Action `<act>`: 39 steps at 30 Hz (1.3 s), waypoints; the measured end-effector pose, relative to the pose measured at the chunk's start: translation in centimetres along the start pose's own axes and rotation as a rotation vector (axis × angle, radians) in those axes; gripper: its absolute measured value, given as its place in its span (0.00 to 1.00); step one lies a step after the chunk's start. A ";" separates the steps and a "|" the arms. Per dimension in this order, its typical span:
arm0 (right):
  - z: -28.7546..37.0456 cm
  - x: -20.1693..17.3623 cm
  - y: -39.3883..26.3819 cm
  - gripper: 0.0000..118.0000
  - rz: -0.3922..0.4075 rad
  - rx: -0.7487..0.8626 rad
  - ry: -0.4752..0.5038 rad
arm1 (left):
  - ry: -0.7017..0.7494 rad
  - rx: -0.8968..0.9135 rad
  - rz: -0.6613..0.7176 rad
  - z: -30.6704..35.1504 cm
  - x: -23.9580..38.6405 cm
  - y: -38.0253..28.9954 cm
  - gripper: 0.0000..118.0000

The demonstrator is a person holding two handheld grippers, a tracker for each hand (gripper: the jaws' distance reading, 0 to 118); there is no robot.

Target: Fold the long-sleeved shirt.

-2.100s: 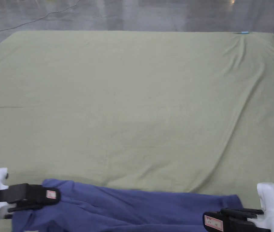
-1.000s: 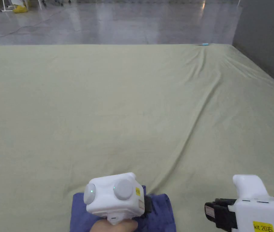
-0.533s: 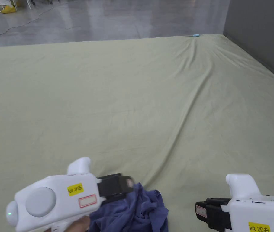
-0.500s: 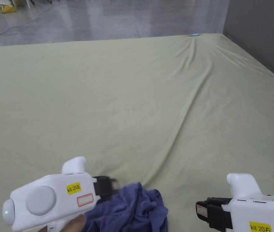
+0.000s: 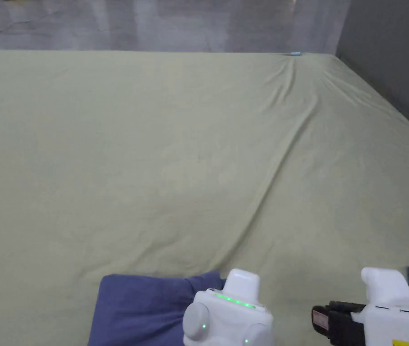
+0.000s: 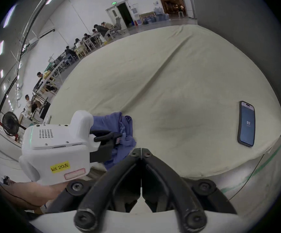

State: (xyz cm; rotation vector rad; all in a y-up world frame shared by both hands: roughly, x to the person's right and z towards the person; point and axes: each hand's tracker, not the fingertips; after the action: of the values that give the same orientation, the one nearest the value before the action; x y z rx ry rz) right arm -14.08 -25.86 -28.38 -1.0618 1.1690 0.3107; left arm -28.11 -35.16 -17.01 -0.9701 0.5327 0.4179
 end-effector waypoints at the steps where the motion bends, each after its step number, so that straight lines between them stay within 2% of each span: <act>1: 0.1 -0.1 0.1 0.00 0.003 0.004 -0.008 | -0.110 -0.011 0.033 0.1 0.2 0.6 0.00; 5: 0.8 -0.8 0.9 0.00 0.009 0.066 0.003 | -0.444 -0.089 0.183 1.9 -1.2 2.0 0.00; 9: 0.8 -2.1 3.0 0.00 0.017 0.132 0.067 | -0.481 0.039 0.273 7.7 -8.6 1.4 0.00; 11: -0.4 -3.7 4.3 0.00 0.037 0.103 0.143 | -0.451 0.089 0.363 10.1 -14.0 0.9 0.00; 13: -3.3 -6.0 5.3 0.00 0.061 0.049 0.248 | -0.335 0.123 0.453 13.0 -19.4 -0.2 0.00; 16: -9.0 -9.4 5.5 0.00 0.031 -0.091 0.399 | -0.158 0.156 0.508 14.7 -25.3 -2.1 0.00; 18: -12.6 -11.4 4.9 0.00 0.016 -0.191 0.438 | -0.127 0.136 0.568 15.1 -27.7 -3.3 0.00; 20: -15.6 -12.3 4.0 0.00 0.046 -0.291 0.395 | -0.140 0.113 0.613 14.6 -29.0 -4.5 0.00; 21: -16.6 -12.2 3.6 0.00 0.077 -0.328 0.329 | -0.143 0.109 0.611 14.5 -29.2 -4.9 0.00; 23: -19.4 -10.4 2.8 0.00 0.175 -0.356 0.115 | -0.140 0.084 0.602 13.9 -29.1 -5.5 0.00; 24: -19.9 -9.7 2.3 0.00 0.306 -0.339 -0.038 | -0.141 0.069 0.598 13.3 -28.8 -5.7 0.00; 25: -19.7 -8.2 2.5 0.00 0.298 -0.319 0.030 | -0.151 0.055 0.595 12.9 -28.8 -5.8 0.00; 26: -19.4 -6.8 3.5 0.00 0.032 -0.351 0.203 | -0.169 0.044 0.591 12.5 -28.7 -5.8 0.00; 27: -19.2 -5.9 3.9 0.00 0.071 -0.352 0.166 | -0.192 0.033 0.587 12.2 -28.7 -5.8 0.00; 28: -19.2 -5.6 4.2 0.00 0.071 -0.337 0.124 | -0.213 0.026 0.582 11.7 -28.4 -5.7 0.00; 29: -19.4 -5.4 4.3 0.00 0.066 -0.334 0.127 | -0.234 0.024 0.574 11.4 -28.4 -5.6 0.00; 30: -19.8 -5.3 4.3 0.00 0.059 -0.350 0.142 | -0.267 0.026 0.559 11.0 -28.4 -5.5 0.10; 31: -19.7 -5.6 3.9 0.00 0.064 -0.351 0.140 | -0.287 0.028 0.551 10.6 -28.4 -5.4 0.10; 32: -19.8 -5.7 4.0 0.00 0.066 -0.352 0.135 | -0.293 0.028 0.540 10.1 -28.4 -5.3 0.19; 33: -19.7 -5.8 4.0 0.00 0.075 -0.349 0.129 | -0.294 0.009 0.523 9.2 -28.4 -5.1 0.41; 34: -19.6 -6.0 3.9 0.00 0.085 -0.344 0.122 | -0.296 -0.037 0.507 7.9 -28.4 -5.0 0.83; 35: -19.6 -6.1 3.8 0.00 0.088 -0.343 0.120 | -0.288 0.082 0.511 7.6 -28.5 -4.7 1.00; 36: -19.6 -5.9 3.9 0.00 0.087 -0.342 0.123 | -0.255 -0.038 0.511 7.0 -28.5 -4.2 0.96; 39: -19.6 -5.1 3.9 0.00 0.040 -0.343 0.155 | -0.295 -0.132 0.569 3.3 -28.5 -3.5 0.98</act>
State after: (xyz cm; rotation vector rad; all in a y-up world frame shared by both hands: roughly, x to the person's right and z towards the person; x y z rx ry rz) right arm -30.48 -38.08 -26.01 -1.3814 1.3059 0.4795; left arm -48.03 -36.90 3.81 -0.8525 0.5108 1.1002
